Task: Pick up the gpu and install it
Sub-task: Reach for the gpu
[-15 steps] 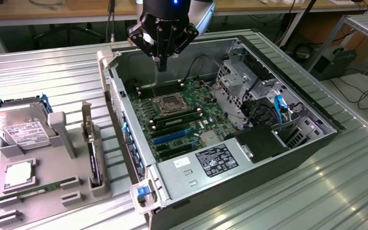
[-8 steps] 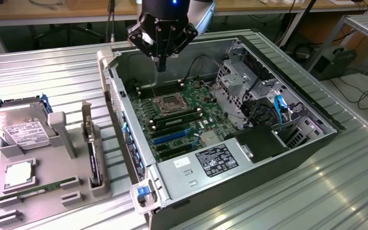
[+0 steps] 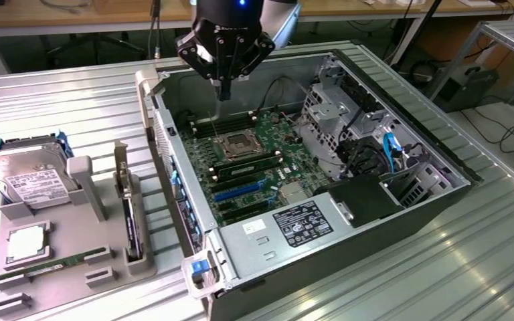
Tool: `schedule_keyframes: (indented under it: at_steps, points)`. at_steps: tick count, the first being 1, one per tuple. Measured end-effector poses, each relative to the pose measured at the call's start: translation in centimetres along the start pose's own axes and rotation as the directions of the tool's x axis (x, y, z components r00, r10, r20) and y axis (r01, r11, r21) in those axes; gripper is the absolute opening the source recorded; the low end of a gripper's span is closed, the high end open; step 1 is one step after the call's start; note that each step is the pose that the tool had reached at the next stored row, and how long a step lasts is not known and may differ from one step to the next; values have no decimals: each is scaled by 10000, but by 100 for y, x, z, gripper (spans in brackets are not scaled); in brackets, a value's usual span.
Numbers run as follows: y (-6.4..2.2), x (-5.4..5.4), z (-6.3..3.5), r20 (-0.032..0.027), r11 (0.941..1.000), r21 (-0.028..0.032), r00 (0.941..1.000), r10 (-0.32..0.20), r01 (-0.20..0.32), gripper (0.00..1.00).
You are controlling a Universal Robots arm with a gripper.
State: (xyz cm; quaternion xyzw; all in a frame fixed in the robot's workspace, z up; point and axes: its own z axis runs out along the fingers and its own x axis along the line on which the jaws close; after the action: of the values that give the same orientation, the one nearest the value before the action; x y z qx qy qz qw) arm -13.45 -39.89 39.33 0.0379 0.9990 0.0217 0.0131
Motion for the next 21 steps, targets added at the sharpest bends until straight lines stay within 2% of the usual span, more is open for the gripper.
schedule_keyframes:
  at_steps: [21]
  points:
    - [-5, 67, -2, 0, 10000, 0, 10000, 0, 0, 11]
